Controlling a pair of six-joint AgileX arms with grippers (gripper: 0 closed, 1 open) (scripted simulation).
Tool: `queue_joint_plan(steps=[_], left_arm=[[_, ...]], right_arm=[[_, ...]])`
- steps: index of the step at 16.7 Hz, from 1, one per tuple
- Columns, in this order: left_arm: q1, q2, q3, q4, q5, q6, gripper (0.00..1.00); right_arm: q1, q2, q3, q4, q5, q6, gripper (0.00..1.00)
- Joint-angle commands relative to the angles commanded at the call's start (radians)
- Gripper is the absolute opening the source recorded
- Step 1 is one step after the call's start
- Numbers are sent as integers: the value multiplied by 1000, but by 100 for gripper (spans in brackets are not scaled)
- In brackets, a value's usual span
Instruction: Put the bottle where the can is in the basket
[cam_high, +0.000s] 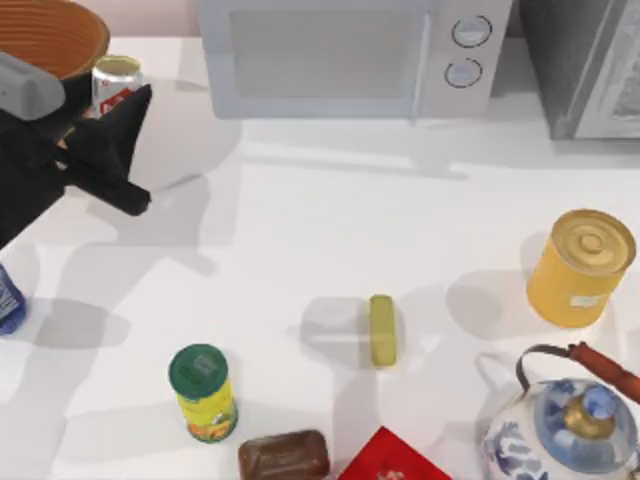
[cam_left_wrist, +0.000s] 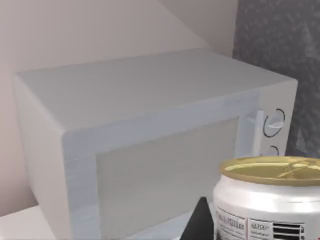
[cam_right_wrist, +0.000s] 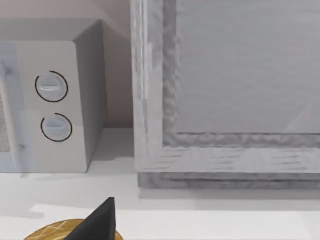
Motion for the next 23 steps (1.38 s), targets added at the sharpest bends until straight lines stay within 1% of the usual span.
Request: queue_joint_plan(steps=[11,23], left_arm=[[-48,469,218,339,235,30,0],[-104,944,417,603,550,50,0]], right_arm=[[0,0,0,0,0,0,100],[0,0,0,0,0,0,100]])
